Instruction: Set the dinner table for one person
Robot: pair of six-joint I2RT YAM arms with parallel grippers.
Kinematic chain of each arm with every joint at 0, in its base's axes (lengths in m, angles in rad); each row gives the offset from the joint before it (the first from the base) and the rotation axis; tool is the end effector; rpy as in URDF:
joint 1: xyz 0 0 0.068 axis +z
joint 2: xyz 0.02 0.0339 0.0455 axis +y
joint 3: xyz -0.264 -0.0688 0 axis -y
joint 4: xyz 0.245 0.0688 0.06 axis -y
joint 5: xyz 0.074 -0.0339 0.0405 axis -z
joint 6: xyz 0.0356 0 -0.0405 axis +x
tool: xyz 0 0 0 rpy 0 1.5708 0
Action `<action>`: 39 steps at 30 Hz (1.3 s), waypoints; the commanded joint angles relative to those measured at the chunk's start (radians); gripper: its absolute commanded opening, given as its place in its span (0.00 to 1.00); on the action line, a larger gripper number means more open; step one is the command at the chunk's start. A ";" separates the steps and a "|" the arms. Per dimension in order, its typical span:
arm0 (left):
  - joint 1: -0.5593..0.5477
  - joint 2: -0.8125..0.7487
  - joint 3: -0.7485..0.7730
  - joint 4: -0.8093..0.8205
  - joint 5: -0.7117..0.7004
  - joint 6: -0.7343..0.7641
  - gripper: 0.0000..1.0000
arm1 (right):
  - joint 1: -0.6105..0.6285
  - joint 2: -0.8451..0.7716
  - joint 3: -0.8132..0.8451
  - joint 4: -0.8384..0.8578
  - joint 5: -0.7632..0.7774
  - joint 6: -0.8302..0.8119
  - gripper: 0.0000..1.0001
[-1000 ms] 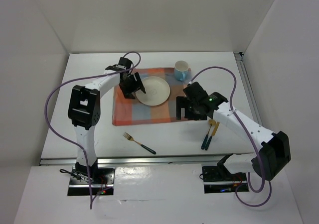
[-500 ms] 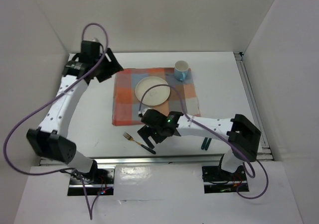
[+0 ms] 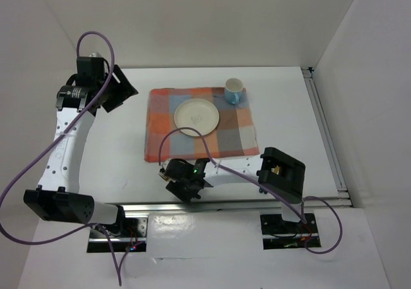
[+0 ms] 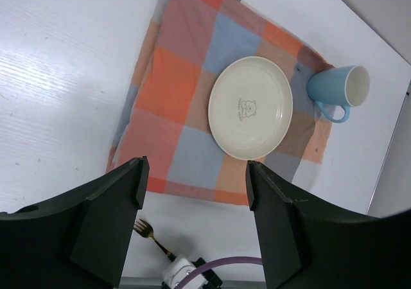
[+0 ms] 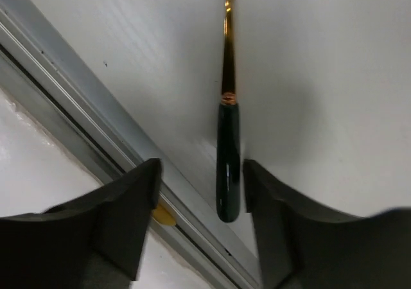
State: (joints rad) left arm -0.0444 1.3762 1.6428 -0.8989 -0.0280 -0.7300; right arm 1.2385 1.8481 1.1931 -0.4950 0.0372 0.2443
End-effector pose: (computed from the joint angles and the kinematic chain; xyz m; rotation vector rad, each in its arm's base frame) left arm 0.2777 -0.0113 0.4302 -0.7651 2.0967 -0.3984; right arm 0.1213 0.3473 0.1657 -1.3178 2.4522 0.3633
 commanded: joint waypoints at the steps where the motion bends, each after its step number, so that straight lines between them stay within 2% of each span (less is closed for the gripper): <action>1: 0.024 -0.034 0.000 -0.011 0.022 0.038 0.79 | 0.018 0.040 0.037 0.041 0.019 0.022 0.60; 4: 0.035 -0.034 0.009 -0.020 0.034 0.047 0.79 | 0.018 0.071 0.046 0.032 0.055 0.042 0.49; 6: 0.035 -0.034 0.018 -0.020 0.045 0.047 0.79 | 0.018 0.082 0.068 0.017 0.064 0.043 0.32; 8: 0.044 -0.043 0.044 -0.031 0.054 0.057 0.79 | 0.018 0.091 0.086 0.007 0.090 0.043 0.21; 9: 0.044 -0.043 0.069 -0.043 0.054 0.057 0.78 | 0.018 0.091 0.100 -0.003 0.090 0.043 0.07; 11: 0.054 -0.043 0.098 -0.055 0.063 0.067 0.78 | 0.018 0.079 0.115 -0.013 0.099 0.043 0.00; 15: 0.063 -0.043 0.193 -0.095 0.063 0.067 0.78 | -0.023 0.059 0.233 -0.085 0.115 0.072 0.00; 17: 0.063 -0.052 0.216 -0.095 0.063 0.067 0.78 | -0.059 0.072 0.302 -0.140 0.144 0.151 0.00; 18: 0.063 -0.061 0.230 -0.095 0.063 0.067 0.78 | -0.107 0.086 0.394 -0.169 0.144 0.197 0.00; 20: 0.072 -0.072 0.230 -0.095 0.063 0.067 0.78 | -0.166 0.143 0.479 -0.215 0.097 0.309 0.00; 26: 0.072 -0.108 0.218 -0.095 0.077 0.049 0.78 | -0.303 0.324 0.749 -0.182 0.053 0.490 0.00; 31: 0.072 -0.108 0.174 -0.095 0.137 0.049 0.78 | -0.367 0.465 0.939 -0.096 0.012 0.521 0.00; 34: 0.072 -0.108 0.163 -0.095 0.148 0.049 0.76 | -0.390 0.577 1.075 -0.114 0.012 0.510 0.00; 39: 0.072 -0.108 0.163 -0.095 0.148 0.069 0.76 | -0.399 0.651 1.083 -0.079 -0.022 0.526 0.00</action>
State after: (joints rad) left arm 0.0231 1.2781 1.8061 -1.0069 0.0967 -0.6830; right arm 0.8440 2.4905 2.2292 -0.6178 0.0360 0.7376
